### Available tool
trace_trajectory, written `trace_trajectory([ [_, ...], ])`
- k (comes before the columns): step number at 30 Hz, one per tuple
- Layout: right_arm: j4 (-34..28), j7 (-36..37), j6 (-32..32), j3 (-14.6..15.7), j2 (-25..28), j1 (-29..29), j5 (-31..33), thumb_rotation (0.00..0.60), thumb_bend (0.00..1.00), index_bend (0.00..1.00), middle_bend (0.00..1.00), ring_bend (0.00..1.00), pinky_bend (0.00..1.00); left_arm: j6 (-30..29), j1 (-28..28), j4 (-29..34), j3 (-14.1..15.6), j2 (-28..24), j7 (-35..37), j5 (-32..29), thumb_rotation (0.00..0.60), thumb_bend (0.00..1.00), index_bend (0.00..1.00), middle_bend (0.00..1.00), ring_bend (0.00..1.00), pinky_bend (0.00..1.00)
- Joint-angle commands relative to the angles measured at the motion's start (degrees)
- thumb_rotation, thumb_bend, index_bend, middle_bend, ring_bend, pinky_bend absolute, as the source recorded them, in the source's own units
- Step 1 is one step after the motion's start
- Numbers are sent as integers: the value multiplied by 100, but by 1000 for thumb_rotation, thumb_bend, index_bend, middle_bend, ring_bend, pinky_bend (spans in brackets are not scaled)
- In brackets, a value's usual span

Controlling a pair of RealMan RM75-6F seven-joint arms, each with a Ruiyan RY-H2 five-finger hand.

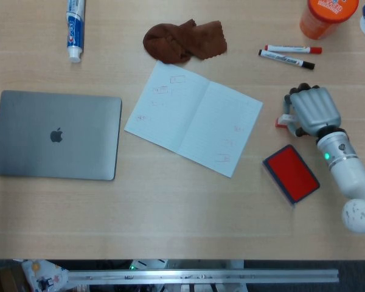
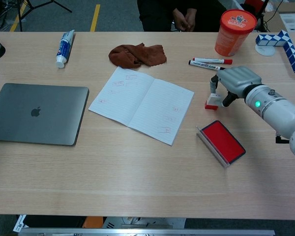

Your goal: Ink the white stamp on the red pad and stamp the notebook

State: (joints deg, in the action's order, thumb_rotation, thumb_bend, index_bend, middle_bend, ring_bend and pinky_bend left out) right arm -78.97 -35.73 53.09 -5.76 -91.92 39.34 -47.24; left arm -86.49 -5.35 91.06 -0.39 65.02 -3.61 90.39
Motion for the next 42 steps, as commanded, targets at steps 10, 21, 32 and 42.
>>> trace_trajectory([
  [10,57,-6,-11,44,-20,26,48,600,284,538,386,231,349,16,-6,-9,2,13,-9,-3,600,262,0,0,0,45],
  [21,116,-21,-50,51,-41,80,98,600,301,561,391,233,349,28,-4,-38,-3,25,1,-33,600,262,0,0,0,45],
  [32,-389,200,-39,93,351,38,-196,600,330,599,414,247,360,62,-12,-29,-5,12,-16,-61,600,262,0,0,0,45],
  [42,-1773,636,-60,322,1527,-145,-904,600,348,623,462,295,396,87,-37,99,2,-13,-146,-28,600,262,0,0,0,45],
])
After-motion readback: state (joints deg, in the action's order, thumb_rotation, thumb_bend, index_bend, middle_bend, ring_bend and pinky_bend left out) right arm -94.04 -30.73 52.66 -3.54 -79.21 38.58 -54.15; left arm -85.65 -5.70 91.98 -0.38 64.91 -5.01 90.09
